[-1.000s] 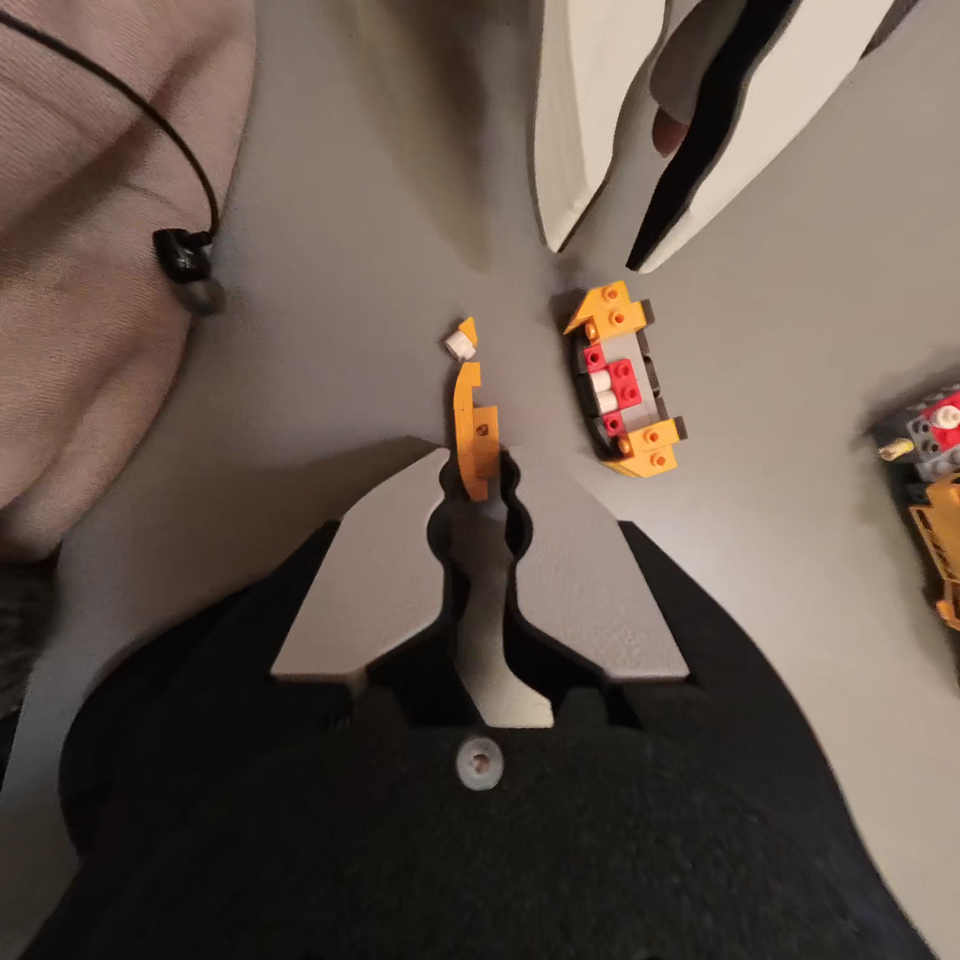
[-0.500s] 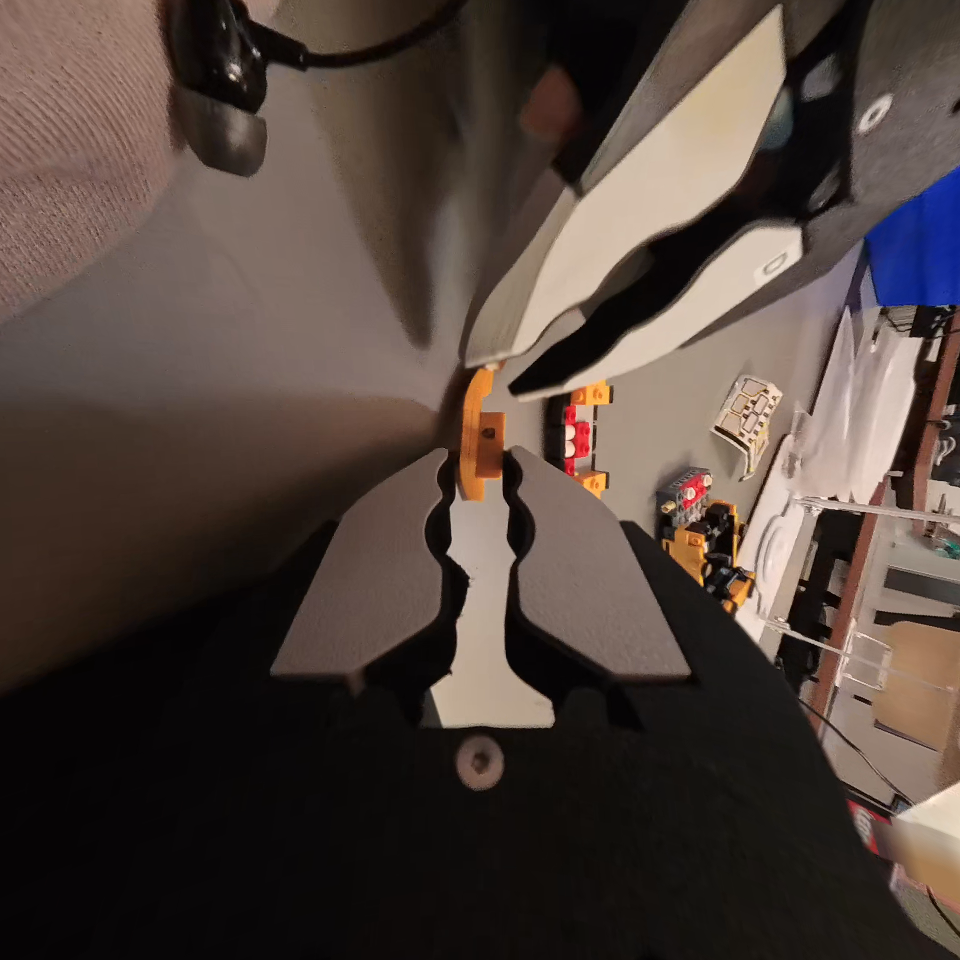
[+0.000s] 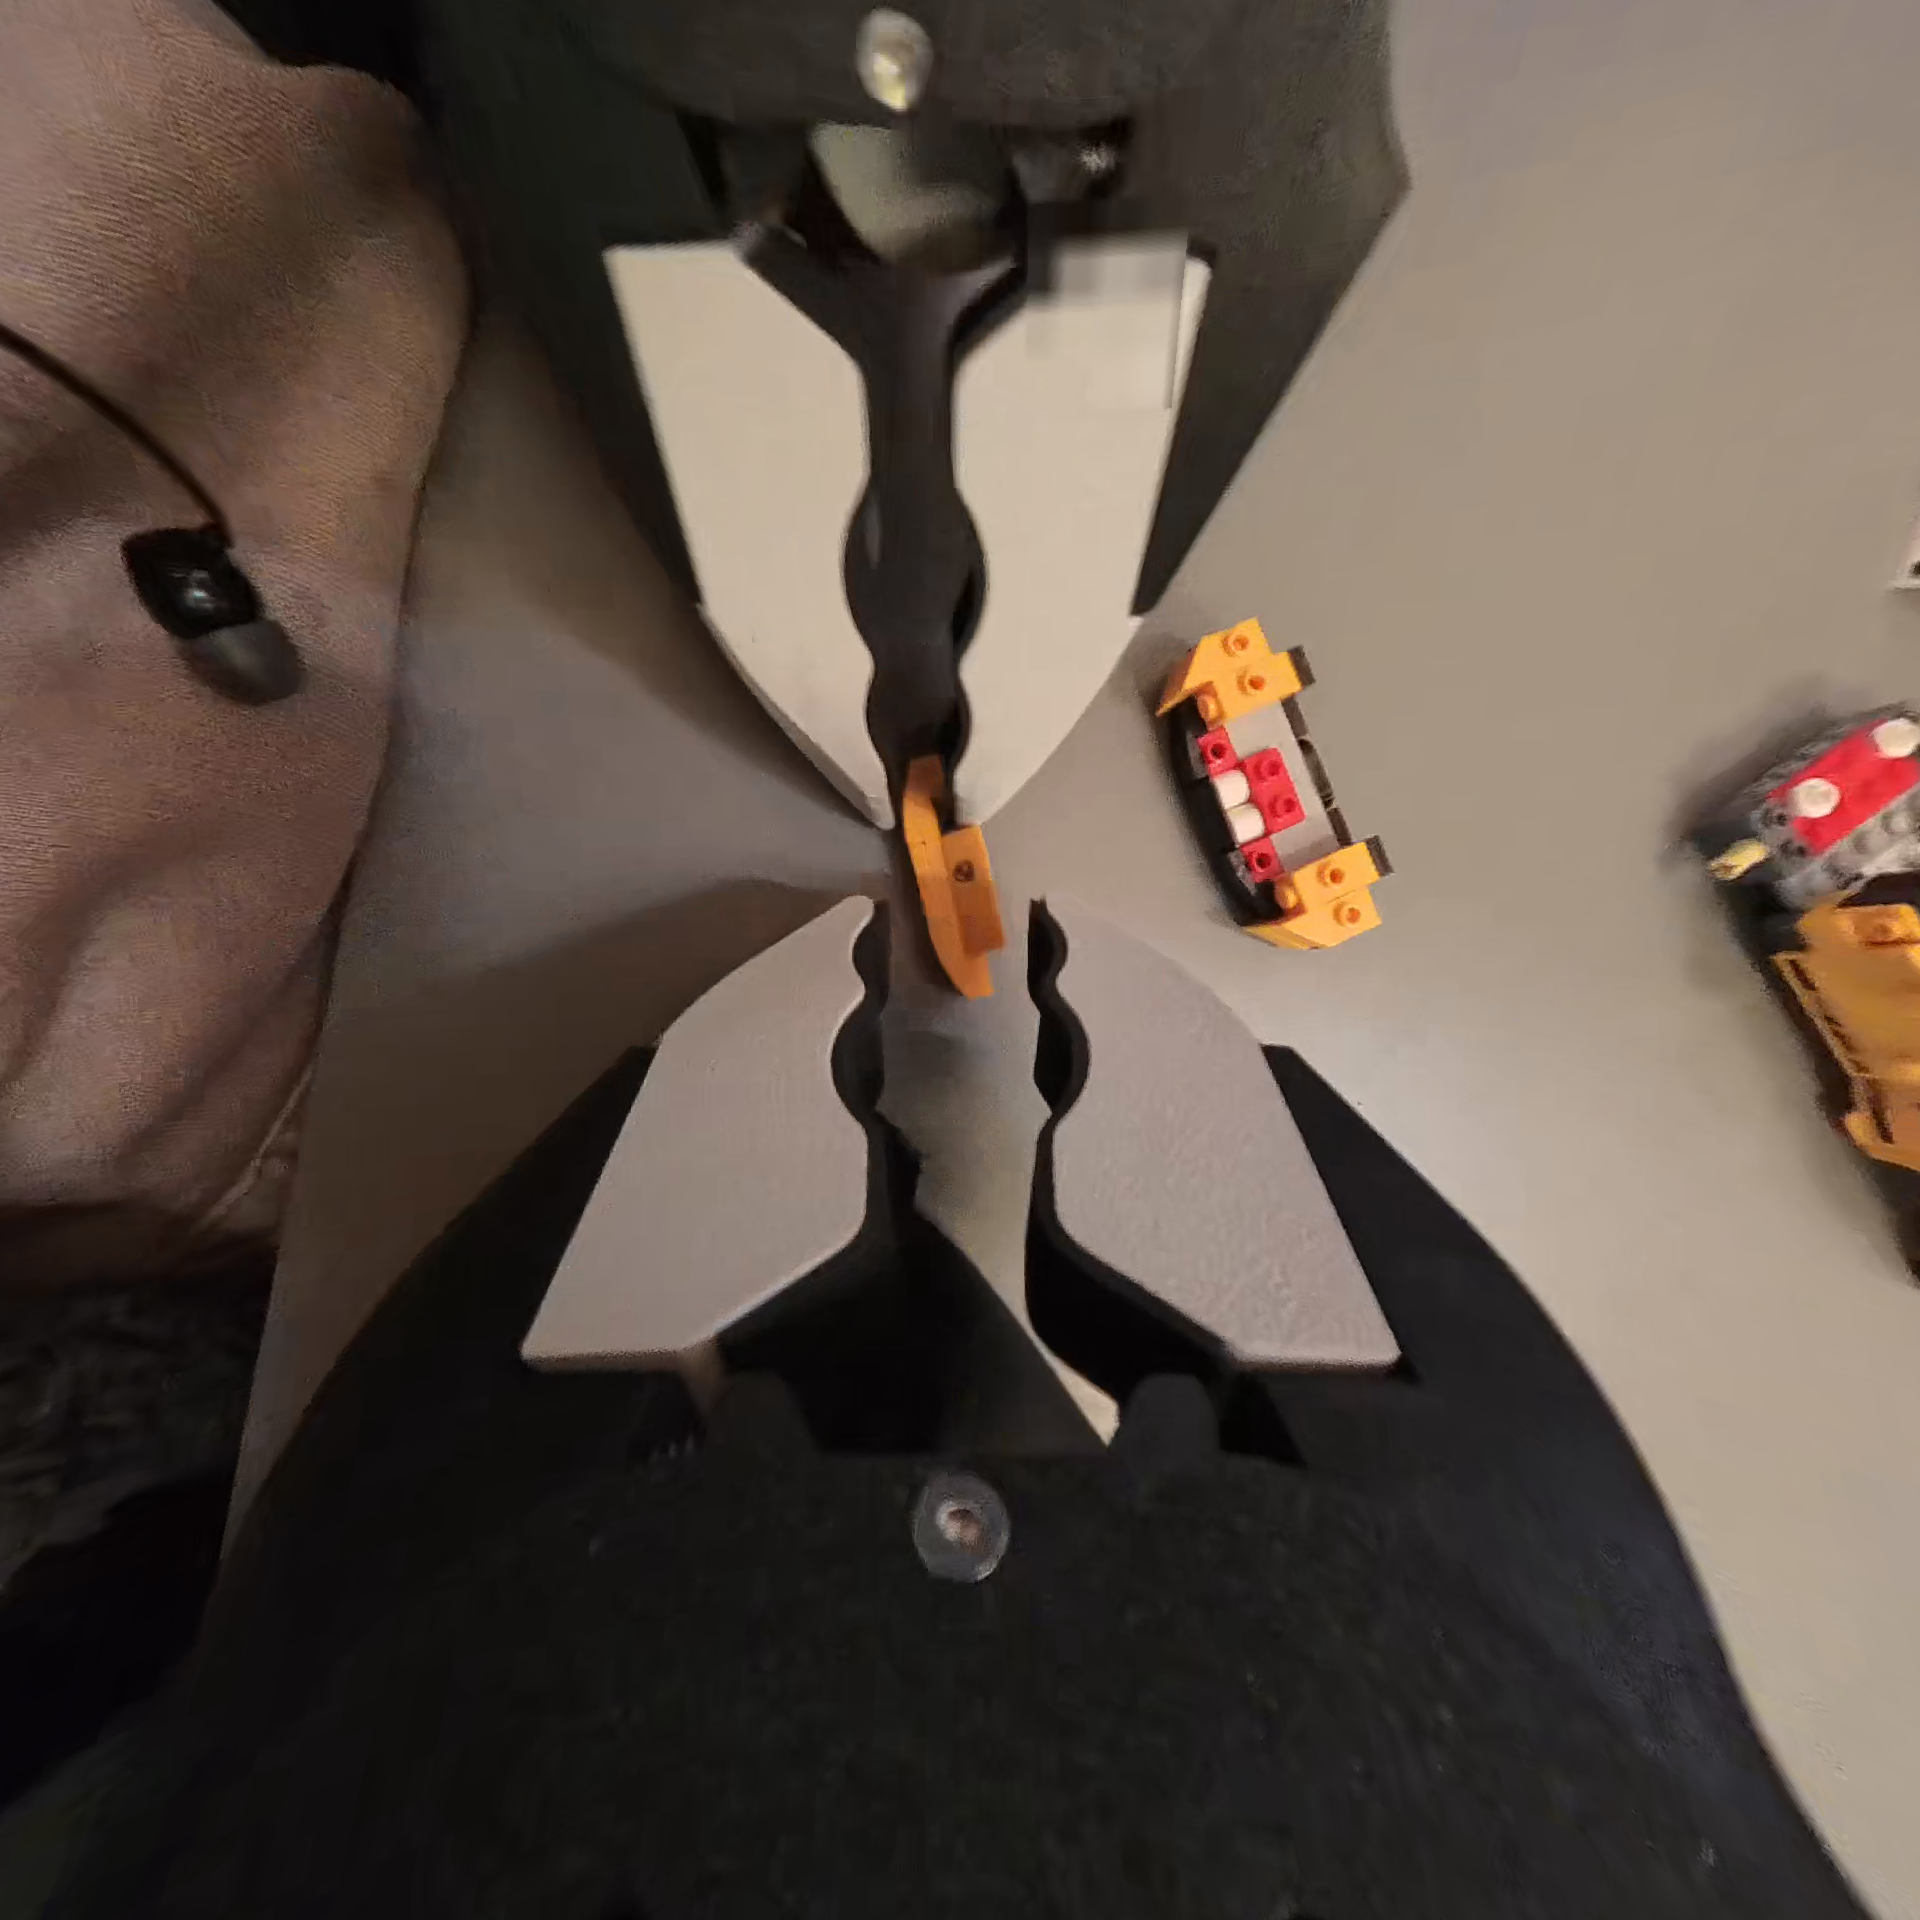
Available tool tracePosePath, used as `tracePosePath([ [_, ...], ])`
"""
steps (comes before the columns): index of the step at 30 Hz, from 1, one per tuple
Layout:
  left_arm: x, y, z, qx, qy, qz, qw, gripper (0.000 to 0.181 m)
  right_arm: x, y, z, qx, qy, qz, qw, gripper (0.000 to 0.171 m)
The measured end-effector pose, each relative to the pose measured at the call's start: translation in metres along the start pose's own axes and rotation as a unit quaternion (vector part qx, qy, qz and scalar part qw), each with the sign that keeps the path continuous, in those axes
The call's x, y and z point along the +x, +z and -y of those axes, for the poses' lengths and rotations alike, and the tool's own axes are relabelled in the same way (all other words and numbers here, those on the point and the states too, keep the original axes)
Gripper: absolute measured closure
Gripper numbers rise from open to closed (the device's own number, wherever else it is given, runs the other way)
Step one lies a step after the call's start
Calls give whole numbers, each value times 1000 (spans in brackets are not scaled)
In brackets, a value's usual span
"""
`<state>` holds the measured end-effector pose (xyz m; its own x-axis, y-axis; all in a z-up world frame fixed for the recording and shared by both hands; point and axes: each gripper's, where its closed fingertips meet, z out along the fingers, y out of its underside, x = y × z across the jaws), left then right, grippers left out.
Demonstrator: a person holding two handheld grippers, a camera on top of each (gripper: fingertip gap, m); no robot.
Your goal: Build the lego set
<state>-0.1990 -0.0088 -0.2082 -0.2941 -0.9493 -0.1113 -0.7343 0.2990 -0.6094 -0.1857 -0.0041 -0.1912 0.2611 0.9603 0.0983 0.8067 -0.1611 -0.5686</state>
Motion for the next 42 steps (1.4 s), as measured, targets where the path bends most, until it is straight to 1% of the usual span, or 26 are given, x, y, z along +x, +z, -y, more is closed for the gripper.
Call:
tracePosePath([
  [2, 0, 0, 0, 3, 24, 14, 1000, 173, 4, 5, -4, -8, 15, 23, 1000, 146],
  [5, -2, -2, -2, 5, 58, 34, 998, 173, 1, 10, -4, -15, 48, 81, 995, 152],
  [6, -2, -3, -2, 8, 67, 36, 997, 173, 0, 12, -4, -21, 49, 89, 995, 155],
  [8, -1, -5, -4, 15, 63, 29, 997, 171, -2, 15, -4, -27, 38, 91, 995, 156],
  [10, -6, -14, -4, 34, 28, 16, 999, 164, -1, 14, -3, -29, 11, 65, 997, 157],
  [12, -12, -25, -7, 56, -22, -2, 998, 161, -2, 12, -3, -28, -43, 17, 999, 157],
  [14, -21, -30, -17, 47, -59, -3, 997, 158, 0, 10, -4, -33, -99, -46, 993, 157],
  [16, -24, -29, -25, 36, -67, 0, 997, 159, 0, 10, -4, -44, -151, -100, 982, 157],
  [18, -20, -25, -24, 33, -70, -8, 997, 160, 1, 10, -2, -54, -195, -143, 969, 156],
  [20, -15, -20, -19, 30, -65, -13, 997, 160, 1, 12, -3, -65, -228, -167, 957, 157],
  [23, -11, -12, -18, 9, -59, -15, 998, 161, 0, 12, -3, -77, -244, -180, 950, 156],
  [28, -8, -11, -16, 5, -47, -16, 999, 170, -4, 11, -3, -71, -211, -148, 964, 152],
  [32, -9, -12, -17, 8, -30, -6, 999, 170, -10, 9, -2, -52, -182, -117, 975, 151],
  [37, -12, -15, -18, 18, 1, 10, 1000, 170, -7, -2, 8, 5, -83, -70, 994, 151],
  [39, -14, -17, -18, 23, 0, 14, 1000, 170, -3, -3, 5, 8, -31, -47, 998, 151],
  [42, -17, -20, -19, 31, -10, 17, 999, 170, -7, 2, 2, 1, 57, 17, 998, 151],
])
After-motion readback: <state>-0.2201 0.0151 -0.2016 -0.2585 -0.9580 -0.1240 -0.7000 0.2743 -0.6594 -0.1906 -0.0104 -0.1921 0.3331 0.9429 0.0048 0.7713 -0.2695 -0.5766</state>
